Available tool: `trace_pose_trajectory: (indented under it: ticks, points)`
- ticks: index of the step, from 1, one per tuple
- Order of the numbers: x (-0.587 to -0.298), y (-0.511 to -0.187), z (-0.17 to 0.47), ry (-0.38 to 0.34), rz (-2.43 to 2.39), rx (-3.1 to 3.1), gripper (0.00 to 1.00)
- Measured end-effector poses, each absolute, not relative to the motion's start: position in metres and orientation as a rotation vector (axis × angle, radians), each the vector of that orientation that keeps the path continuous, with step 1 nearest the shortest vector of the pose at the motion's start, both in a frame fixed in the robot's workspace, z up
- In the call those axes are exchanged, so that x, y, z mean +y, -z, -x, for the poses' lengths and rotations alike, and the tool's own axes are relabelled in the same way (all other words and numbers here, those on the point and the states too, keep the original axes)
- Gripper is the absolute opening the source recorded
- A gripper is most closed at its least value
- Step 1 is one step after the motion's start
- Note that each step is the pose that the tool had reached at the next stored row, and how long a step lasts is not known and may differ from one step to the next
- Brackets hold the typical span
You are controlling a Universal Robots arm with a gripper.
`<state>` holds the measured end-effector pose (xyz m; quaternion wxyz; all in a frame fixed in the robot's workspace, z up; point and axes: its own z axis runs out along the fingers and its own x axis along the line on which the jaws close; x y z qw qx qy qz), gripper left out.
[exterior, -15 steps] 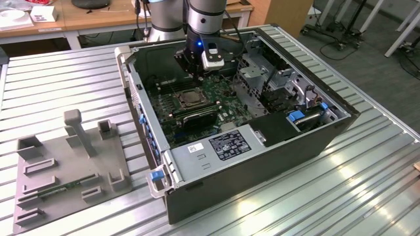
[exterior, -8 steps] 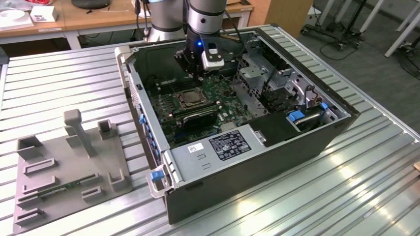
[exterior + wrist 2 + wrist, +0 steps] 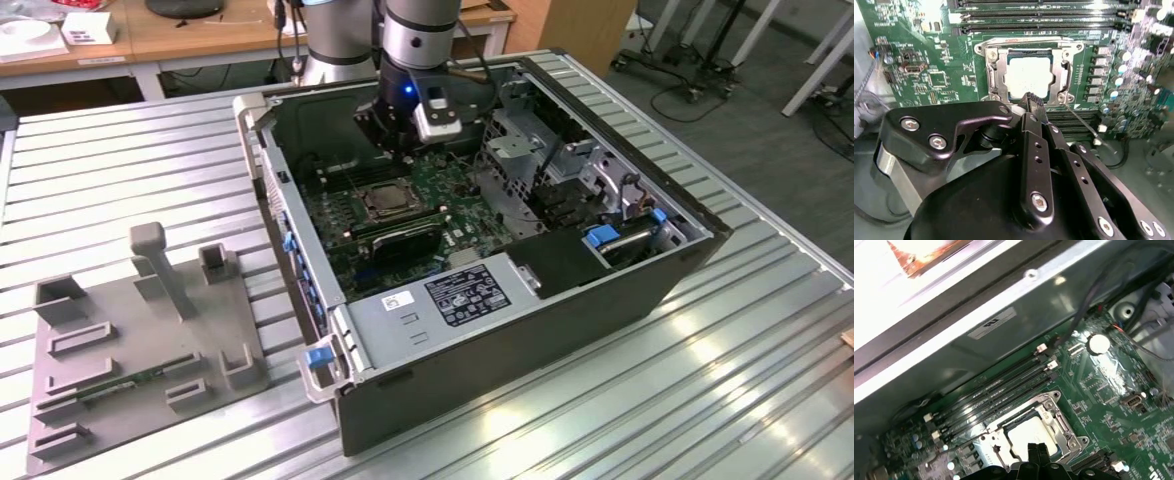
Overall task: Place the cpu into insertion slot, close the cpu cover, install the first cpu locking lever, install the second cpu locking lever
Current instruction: 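Close the cpu cover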
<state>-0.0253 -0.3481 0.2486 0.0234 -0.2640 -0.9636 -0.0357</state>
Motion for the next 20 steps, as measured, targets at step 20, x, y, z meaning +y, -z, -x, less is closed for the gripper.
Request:
trace_pose_trajectory:
  ticks: [20]
  points:
    - [-0.3481, -0.2476, 0.0257, 0.114, 0.648, -3.039, 0.10]
